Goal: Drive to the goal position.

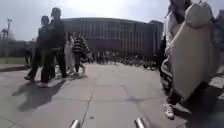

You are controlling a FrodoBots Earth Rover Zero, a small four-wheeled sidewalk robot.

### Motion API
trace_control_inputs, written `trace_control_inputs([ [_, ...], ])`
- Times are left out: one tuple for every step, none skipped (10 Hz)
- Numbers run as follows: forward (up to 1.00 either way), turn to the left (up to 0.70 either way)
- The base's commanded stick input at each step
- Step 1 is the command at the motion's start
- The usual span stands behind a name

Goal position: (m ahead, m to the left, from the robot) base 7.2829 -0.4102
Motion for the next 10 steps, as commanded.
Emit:
trace_control_inputs([
  [0.85, 0.01],
  [0.85, 0.01],
  [0.85, 0.01],
  [0.85, 0.01],
  [0.85, 0.01],
  [0.85, 0.01],
  [0.85, 0.01],
  [0.85, 0.01],
  [0.85, 0.01],
  [0.85, 0.01],
])
